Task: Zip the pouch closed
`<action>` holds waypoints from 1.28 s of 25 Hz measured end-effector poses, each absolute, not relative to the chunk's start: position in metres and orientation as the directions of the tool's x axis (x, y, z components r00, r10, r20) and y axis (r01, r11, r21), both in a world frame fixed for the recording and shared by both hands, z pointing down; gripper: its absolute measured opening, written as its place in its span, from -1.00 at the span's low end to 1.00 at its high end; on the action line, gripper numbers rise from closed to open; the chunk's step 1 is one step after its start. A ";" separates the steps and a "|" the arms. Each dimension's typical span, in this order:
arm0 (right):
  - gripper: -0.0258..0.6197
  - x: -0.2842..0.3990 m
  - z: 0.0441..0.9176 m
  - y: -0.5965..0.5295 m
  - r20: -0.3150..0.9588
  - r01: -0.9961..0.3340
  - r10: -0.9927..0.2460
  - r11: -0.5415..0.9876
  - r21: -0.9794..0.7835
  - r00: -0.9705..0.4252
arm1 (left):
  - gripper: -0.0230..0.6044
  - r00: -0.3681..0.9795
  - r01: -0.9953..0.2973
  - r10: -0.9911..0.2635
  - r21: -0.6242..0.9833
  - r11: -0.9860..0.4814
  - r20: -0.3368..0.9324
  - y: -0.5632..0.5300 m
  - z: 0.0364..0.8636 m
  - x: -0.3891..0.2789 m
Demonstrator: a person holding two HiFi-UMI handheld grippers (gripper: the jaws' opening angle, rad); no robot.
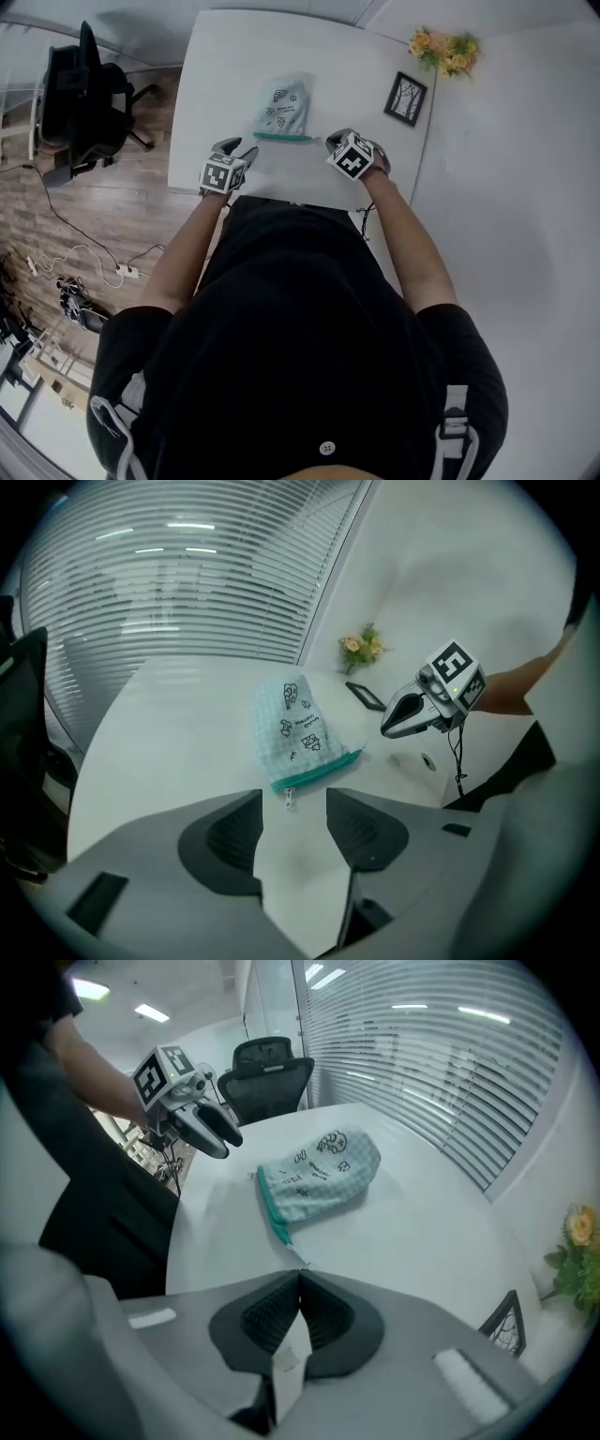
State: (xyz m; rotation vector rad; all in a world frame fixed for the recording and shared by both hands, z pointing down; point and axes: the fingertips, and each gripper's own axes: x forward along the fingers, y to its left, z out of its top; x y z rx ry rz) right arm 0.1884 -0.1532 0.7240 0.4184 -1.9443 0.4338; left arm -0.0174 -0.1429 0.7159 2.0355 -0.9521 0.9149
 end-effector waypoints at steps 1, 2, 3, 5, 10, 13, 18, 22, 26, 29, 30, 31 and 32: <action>-0.89 0.184 0.716 -0.154 0.905 -0.477 -0.103 0.871 -0.119 -0.414 | -0.23 0.489 -0.821 -0.347 0.288 -0.493 0.800 -0.144 0.707 -0.019; -0.89 0.179 0.707 -0.155 0.887 -0.479 -0.116 0.869 -0.127 -0.447 | -0.23 0.502 -0.816 -0.368 0.287 -0.501 0.783 -0.146 0.697 -0.020; -0.89 0.173 0.695 -0.157 0.863 -0.480 -0.137 0.867 -0.133 -0.486 | -0.23 0.518 -0.810 -0.393 0.289 -0.510 0.760 -0.149 0.685 -0.020; -0.89 0.159 0.666 -0.163 0.797 -0.480 -0.194 0.867 -0.133 -0.571 | -0.23 0.550 -0.801 -0.458 0.285 -0.527 0.699 -0.157 0.656 -0.019; -0.89 0.135 0.583 -0.177 0.612 -0.482 -0.321 0.869 -0.113 -0.723 | -0.23 0.619 -0.767 -0.580 0.248 -0.592 0.530 -0.177 0.572 -0.003; -0.89 0.124 0.539 -0.184 0.508 -0.487 -0.367 0.865 -0.123 -0.779 | -0.29 0.664 -0.731 -0.614 0.194 -0.655 0.428 -0.186 0.526 0.014; -0.89 0.114 0.472 -0.195 0.364 -0.498 -0.429 0.859 -0.119 -0.827 | -0.46 0.721 -0.685 -0.634 0.146 -0.714 0.278 -0.197 0.457 0.041; -0.89 0.113 0.427 -0.202 0.279 -0.510 -0.469 0.855 -0.093 -0.838 | -0.62 0.751 -0.657 -0.628 0.146 -0.739 0.204 -0.201 0.421 0.054; -0.89 0.115 0.391 -0.205 0.202 -0.524 -0.501 0.848 -0.079 -0.842 | -0.83 0.770 -0.637 -0.619 0.139 -0.758 0.152 -0.203 0.393 0.065; -0.89 0.118 0.367 -0.207 0.139 -0.541 -0.527 0.837 -0.085 -0.838 | -0.90 0.777 -0.629 -0.615 0.119 -0.768 0.134 -0.205 0.379 0.071; -0.89 0.119 0.362 -0.208 0.124 -0.548 -0.537 0.833 -0.082 -0.835 | -0.90 0.782 -0.623 -0.610 0.116 -0.774 0.130 -0.205 0.375 0.072; -0.89 0.121 0.359 -0.208 0.116 -0.554 -0.545 0.829 -0.076 -0.831 | -0.90 0.788 -0.615 -0.602 0.117 -0.780 0.126 -0.205 0.372 0.075; -0.89 0.123 0.358 -0.207 0.115 -0.559 -0.550 0.826 -0.070 -0.827 | -0.90 0.795 -0.606 -0.594 0.118 -0.787 0.122 -0.205 0.370 0.077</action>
